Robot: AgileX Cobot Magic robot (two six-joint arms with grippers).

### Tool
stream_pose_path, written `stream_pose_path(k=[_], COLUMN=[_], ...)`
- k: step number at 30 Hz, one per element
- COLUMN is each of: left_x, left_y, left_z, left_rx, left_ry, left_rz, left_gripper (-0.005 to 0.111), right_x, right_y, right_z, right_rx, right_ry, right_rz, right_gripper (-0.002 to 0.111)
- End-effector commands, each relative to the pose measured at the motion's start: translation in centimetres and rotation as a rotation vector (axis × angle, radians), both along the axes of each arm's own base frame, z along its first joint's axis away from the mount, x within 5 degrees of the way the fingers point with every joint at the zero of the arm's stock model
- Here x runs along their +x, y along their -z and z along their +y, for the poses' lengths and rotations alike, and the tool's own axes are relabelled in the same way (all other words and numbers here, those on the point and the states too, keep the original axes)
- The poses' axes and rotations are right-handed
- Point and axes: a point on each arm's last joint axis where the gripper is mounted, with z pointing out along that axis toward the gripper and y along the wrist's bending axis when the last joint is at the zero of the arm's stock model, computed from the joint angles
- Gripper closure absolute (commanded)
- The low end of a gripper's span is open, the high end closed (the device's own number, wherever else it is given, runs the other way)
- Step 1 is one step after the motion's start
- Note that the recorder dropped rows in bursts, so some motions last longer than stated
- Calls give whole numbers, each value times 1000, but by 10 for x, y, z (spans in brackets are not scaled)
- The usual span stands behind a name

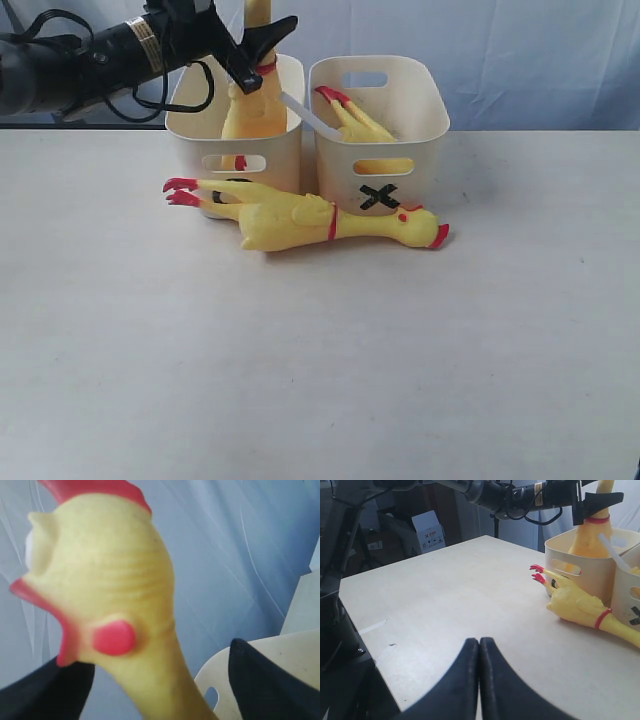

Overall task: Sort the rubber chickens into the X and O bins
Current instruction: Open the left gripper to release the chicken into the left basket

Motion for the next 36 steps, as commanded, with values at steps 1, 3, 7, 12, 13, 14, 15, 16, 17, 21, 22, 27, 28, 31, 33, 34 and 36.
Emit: stream_pose_path(k=[1,3,7,12,13,14,15,16,17,21,22,27,28,31,33,34,36], left_x=[1,2,7,9,9,9,9,9,9,10,11,10,10,9,9,8,7], left_y=[-7,-6,0,3,3,3,3,4,4,5,6,4,3,-5,-10,-15,-22], left_z=[1,2,5,6,6,6,6,6,6,7,7,7,7,9,13,14,17], left_rx=[-34,-26,29,30,24,22,22,23,27,37,38,22,12,-17,-17,-22,-39], left_ry=[-3,-16,-84,-100,-99,-98,-98,-101,-107,-125,-127,-119,-117,-128,-139,-139,-146], left_rz=[0,9,60,110,118,121,121,122,126,136,137,131,130,123,115,116,147], left_gripper=[35,35,35,35,35,35,35,35,35,35,35,35,35,35,37,39,46], right_x=[-1,-1,-1,-1,-1,-1,-1,-1,-1,-1,-1,-1,-1,-1,-1,-1,-1], right_y=[1,1,1,1,1,1,1,1,1,1,1,1,1,1,1,1,1], right_z=[0,0,0,0,0,0,0,0,0,0,0,0,0,0,0,0,0], right_rx=[5,5,3,3,3,3,3,3,3,3,3,3,4,5,5,5,5], right_ry=[1,1,-2,-2,-2,-2,-2,-2,-2,-2,-2,-2,0,1,1,1,1], right_rz=[-3,-3,-1,-1,-1,-1,-1,-1,-1,-1,-1,-1,-2,-3,-3,-3,-3], right_gripper=[108,108,108,108,108,108,108,108,108,108,108,108,108,108,108,108,108])
